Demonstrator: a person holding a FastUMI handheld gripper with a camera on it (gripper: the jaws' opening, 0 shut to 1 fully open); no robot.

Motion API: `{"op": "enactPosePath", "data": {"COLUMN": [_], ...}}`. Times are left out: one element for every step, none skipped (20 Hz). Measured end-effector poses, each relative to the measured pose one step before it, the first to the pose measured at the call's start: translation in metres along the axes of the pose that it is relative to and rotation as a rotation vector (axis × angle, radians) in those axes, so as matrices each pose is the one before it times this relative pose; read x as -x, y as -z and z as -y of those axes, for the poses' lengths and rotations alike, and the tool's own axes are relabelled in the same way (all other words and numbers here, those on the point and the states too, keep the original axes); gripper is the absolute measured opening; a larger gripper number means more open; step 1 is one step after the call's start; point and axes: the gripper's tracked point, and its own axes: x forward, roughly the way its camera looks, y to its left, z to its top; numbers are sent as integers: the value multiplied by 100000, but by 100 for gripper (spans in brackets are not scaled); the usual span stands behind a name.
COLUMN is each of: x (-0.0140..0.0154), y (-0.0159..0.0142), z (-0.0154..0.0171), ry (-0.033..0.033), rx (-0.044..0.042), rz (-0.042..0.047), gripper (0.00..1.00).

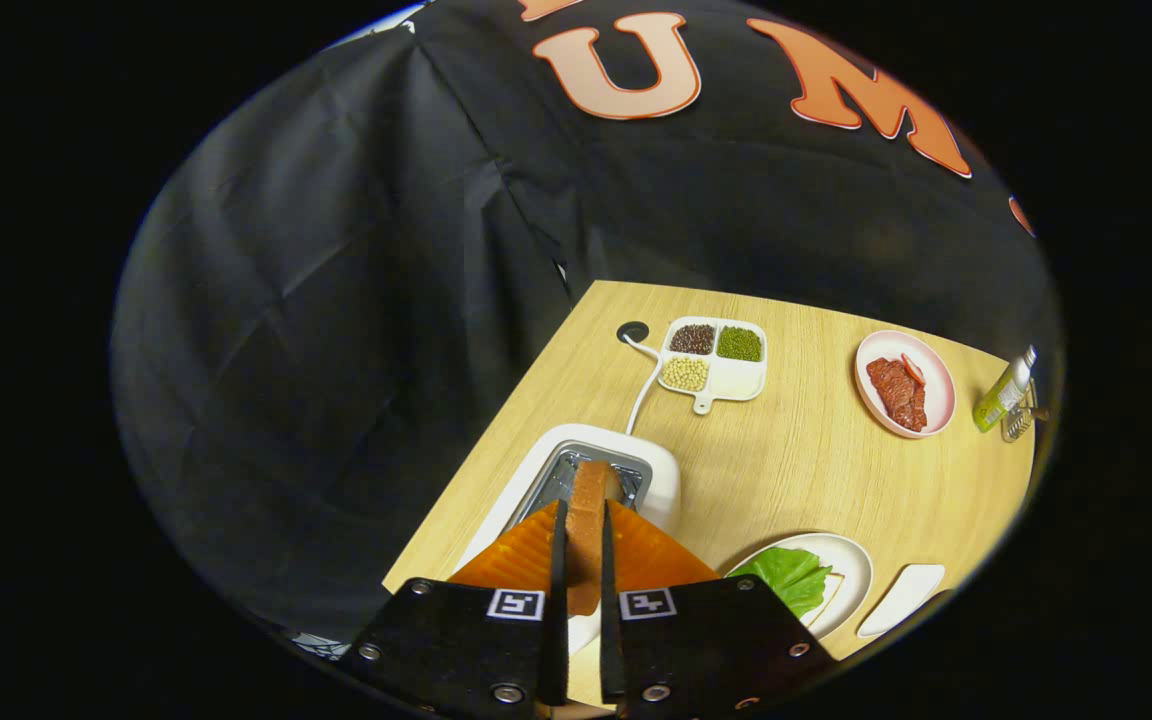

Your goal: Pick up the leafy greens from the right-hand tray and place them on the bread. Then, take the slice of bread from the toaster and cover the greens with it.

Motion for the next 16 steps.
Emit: {"op": "enactPosePath", "data": {"x": [738, 779, 926, 890, 729, 563, 601, 411, 506, 444, 254, 292, 144, 510, 235, 82], "y": [-340, -362, -387, -77, -73, -27, 223, 391, 267, 212, 424, 408, 448, 579, 380, 515], "z": [76, 150, 257, 232, 461, 636, 639, 684, 706, 782, 860, 830, 831, 673, 764, 878], "ry": [-2448, -1790, -2295, -2075, -1057, -427, -413, -658, -653, -354, -114, -306, -170, -246, -189, 169], "rx": [-1710, -1620, -1375, -1073, -848, -186, -589, -1245, -1288, -769, -875, -873, -1127, -880, -846, -752], "rz": [1986, 2153, 2551, 996, 1456, 990, 706, 351, 164, -31, 2, -438, -397, -469, 163, -344], "gripper": [13, 13, 13, 13, 13, 13, 13, 13, 13, 13, 13, 13, 13, 13, 13, 13]}}
